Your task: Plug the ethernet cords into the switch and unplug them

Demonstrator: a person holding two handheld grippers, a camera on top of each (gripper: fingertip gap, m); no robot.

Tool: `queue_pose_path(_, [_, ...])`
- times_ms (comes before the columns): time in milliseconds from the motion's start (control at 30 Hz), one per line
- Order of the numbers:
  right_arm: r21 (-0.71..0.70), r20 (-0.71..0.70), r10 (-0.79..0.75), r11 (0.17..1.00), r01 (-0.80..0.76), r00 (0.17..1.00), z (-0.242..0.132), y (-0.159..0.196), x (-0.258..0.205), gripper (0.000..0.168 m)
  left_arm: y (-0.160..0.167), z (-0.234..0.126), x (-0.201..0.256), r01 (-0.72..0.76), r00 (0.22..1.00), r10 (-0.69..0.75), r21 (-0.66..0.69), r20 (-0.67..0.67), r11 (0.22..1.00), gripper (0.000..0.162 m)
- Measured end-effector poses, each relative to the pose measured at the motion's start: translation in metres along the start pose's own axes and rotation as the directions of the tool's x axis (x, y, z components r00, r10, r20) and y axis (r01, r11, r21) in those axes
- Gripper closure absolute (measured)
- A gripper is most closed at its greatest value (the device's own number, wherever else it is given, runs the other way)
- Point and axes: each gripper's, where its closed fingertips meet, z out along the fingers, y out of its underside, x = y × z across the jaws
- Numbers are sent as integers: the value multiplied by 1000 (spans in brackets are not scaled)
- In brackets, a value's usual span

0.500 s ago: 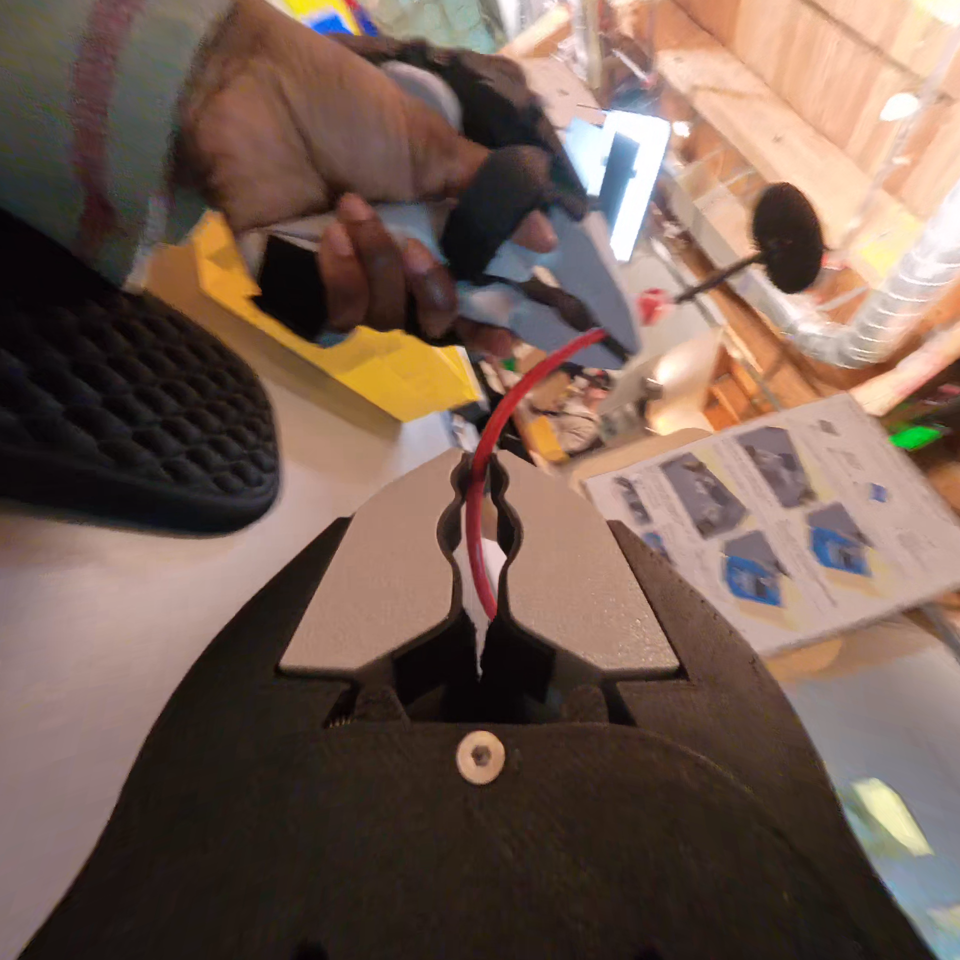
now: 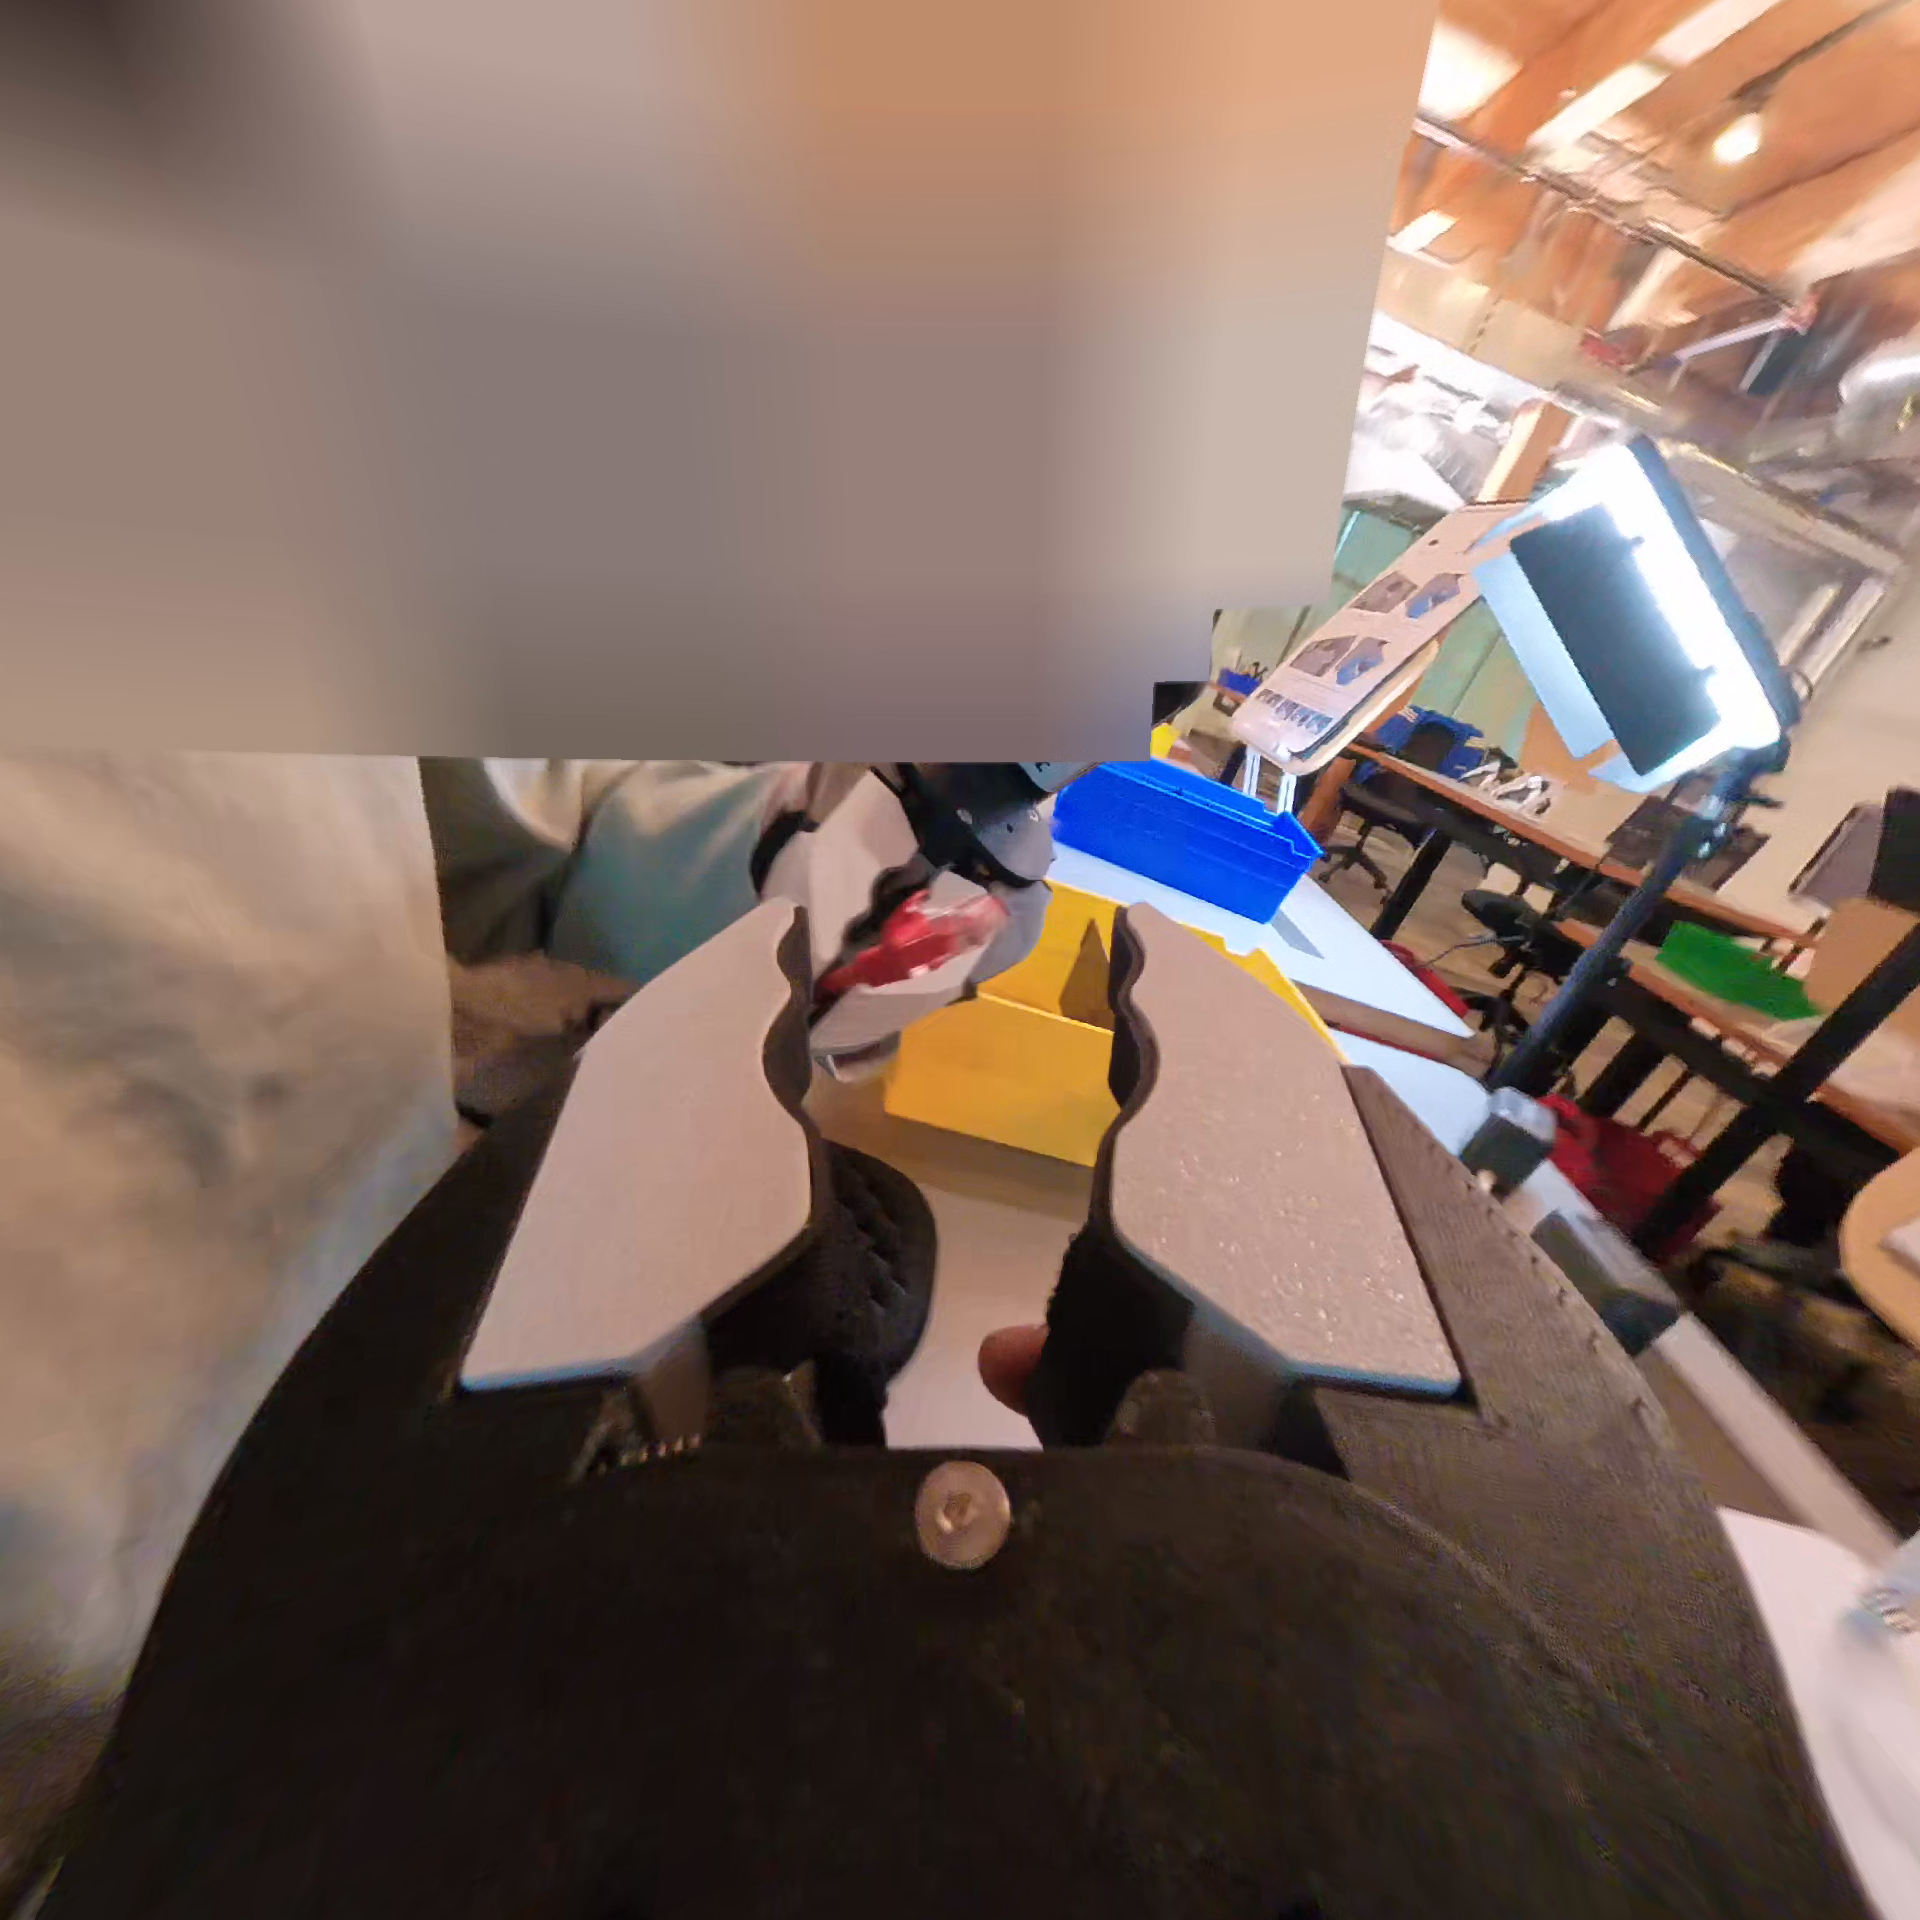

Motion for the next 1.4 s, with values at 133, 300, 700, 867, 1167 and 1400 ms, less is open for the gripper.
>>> queue_pose_path(133, [-112, 188, -81, 988, 103, 979, 12, 11, -24, 122, 18, 17, 12, -14, 998, 7, -104, -65, 994, 157])
queue_pose_path(300, [-112, 240, -131, 980, 162, 962, 6, 16, -41, 156, 19, 15, 12, -22, 997, 15, -87, -77, 996, 157])
queue_pose_path(700, [-251, 161, -84, 960, 123, 983, -5, 51, -47, 133, 38, 15, -5, 33, 998, -43, -181, -53, 983, 157])
queue_pose_path(867, [-338, 206, -114, 924, 180, 972, -6, 67, -51, 140, 39, 12, -10, 54, 997, -64, -206, -41, 977, 157])
queue_pose_path(1167, [-331, 206, -129, 924, 194, 970, -6, 68, -50, 154, 33, 9, -7, 69, 994, -83, -179, -74, 981, 157])
queue_pose_path(1400, [-307, -14, -53, 951, 46, 999, -12, 66, -24, 156, -12, -12, -32, -388, 878, 365, 15, 310, 921, 124])
